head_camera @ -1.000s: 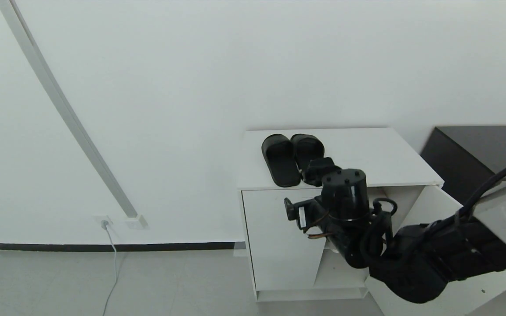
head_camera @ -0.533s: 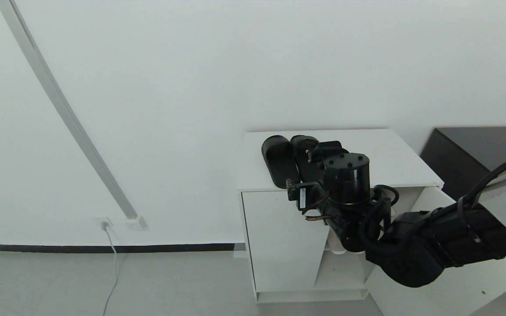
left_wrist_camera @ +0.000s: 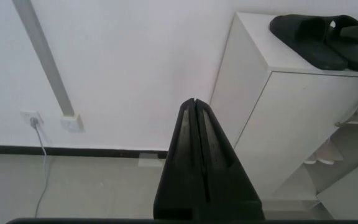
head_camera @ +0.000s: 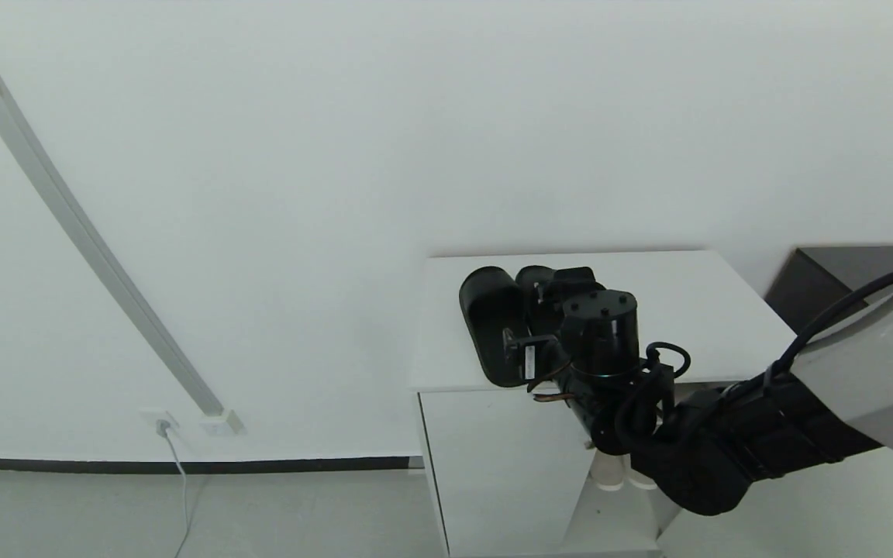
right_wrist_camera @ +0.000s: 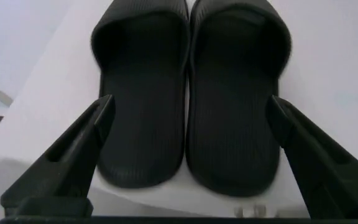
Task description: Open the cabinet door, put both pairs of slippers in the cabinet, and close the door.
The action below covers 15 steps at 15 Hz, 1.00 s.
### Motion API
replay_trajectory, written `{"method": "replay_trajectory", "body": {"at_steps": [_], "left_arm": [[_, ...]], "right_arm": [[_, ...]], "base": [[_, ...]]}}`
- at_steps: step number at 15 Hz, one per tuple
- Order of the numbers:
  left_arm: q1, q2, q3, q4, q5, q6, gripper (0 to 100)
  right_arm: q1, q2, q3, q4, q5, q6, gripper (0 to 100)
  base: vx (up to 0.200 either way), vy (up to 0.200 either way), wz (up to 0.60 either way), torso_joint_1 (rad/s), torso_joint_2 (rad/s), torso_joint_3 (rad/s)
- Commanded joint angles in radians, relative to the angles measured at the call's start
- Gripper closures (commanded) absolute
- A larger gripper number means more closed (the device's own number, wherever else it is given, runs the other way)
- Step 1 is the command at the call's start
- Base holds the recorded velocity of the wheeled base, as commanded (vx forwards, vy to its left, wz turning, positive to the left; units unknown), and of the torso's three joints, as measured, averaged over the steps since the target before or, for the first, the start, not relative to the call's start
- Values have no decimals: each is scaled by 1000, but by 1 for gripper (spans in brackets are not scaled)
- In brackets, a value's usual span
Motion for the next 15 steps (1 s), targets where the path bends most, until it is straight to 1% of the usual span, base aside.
{"method": "replay_trajectory", "body": {"at_steps": [1,2,5,9,12,15], "left_arm": [[0,0,0,0,1,-1,100],[0,0,0,0,1,-1,100],[0,0,0,0,1,-2,100],[0,0,0,0,2,-5,100],[0,0,0,0,5,-7,100],[0,0,0,0,5,-7,100]], "right_arm": [[-12,74,-3,-48,18,-6,0],[-21,97,-9,-72,39,-22,0],[-51,170,-73,-127,66,-58,0],[-78,233,-170,-126,78,-67,0],[-106,282,-245,-126,87,-98,0],[-130,315,-319,-103,101,-102,0]], "base": [[200,0,0,2,2,2],[200,0,0,7,2,12],[0,0,0,0,0,0],[0,0,0,0,0,0],[0,0,0,0,0,0],[0,0,0,0,0,0]]}}
